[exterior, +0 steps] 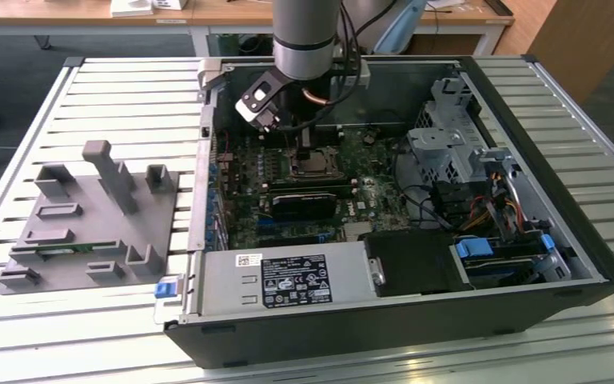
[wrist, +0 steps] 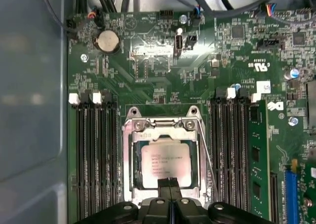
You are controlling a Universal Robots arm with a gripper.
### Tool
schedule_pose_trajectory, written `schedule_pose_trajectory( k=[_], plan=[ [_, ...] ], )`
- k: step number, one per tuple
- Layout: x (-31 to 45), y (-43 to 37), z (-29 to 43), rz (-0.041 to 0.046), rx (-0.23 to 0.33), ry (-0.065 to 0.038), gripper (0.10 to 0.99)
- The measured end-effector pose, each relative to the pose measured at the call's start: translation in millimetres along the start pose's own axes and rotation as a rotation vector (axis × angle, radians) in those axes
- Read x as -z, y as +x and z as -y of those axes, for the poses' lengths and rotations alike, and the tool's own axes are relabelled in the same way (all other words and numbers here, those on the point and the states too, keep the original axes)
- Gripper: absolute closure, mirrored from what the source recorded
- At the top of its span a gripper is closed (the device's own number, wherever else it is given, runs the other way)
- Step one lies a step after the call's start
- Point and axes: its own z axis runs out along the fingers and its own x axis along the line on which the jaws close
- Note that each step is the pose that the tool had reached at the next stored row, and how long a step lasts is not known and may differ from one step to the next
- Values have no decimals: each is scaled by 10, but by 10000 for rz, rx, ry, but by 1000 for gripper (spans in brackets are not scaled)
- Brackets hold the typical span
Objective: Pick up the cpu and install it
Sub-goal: 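Close the cpu cover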
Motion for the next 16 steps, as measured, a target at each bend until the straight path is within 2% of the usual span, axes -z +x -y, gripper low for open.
schedule_pose_trajectory(
  k=[8,12,16],
  plan=[
    [-102,-2,10,0,2,1,980],
    [-122,-3,10,6,0,5,980],
    [-129,-1,-42,4,0,5,980]
  ],
)
